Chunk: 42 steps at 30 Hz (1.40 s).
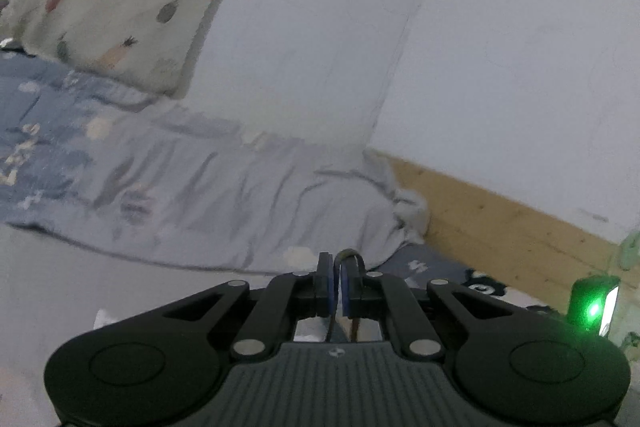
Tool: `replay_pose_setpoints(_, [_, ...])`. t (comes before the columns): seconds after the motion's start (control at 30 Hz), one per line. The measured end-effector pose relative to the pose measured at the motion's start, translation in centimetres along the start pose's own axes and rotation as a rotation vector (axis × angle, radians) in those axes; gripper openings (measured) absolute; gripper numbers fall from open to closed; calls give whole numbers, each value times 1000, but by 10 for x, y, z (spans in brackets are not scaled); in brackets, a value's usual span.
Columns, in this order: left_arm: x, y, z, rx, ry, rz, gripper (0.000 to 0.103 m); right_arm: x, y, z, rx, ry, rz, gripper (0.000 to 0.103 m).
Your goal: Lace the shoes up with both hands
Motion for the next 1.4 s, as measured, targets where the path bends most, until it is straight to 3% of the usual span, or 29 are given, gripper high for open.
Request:
replay_pose_setpoints(0.1, [-1,11,1,43,-5,30,2,-25,11,-16,56,121,45,12])
replay_pose_setpoints(0.17, [2,18,1,70,-4,44,2,-38,16,-19,105,183,72,30])
replay_pose_setpoints(0.23, [1,23,1,88,11,43,2,-45,21,-15,165,235,104,41])
replay_pose_setpoints(0.4, [0,32,0,125,43,43,2,-50,37,9,271,279,258,47])
replay_pose_setpoints(0.53, [-2,26,2,109,76,5,2,-31,47,32,339,203,252,47])
replay_pose_setpoints(0.67, [-10,21,4,80,94,-25,2,-7,80,58,502,60,198,49])
replay_pose_setpoints(0.8, [-18,18,4,49,123,-64,2,-7,121,76,545,-58,289,49])
replay_pose_setpoints(0.93, [-24,18,6,29,147,-107,2,-13,145,73,555,-64,331,47])
replay_pose_setpoints(1.07, [-26,22,10,6,158,-113,2,-22,161,63,540,-70,354,35])
replay_pose_setpoints(1.23, [-27,28,15,-4,163,-107,2,-27,176,55,552,-88,359,31])
replay_pose_setpoints(1.4, [-30,37,18,12,171,-84,2,-28,184,53,528,-122,347,12])
Point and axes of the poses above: each gripper's, at about its wrist camera, not at the fingertips, and z roughly against the way its jaws point, y to its left, x to its top, the point moved 2 cm from there along -z, roughly the way its jaws point, and after that the axes turned 10 degrees about -y, right-handed, at the moved point
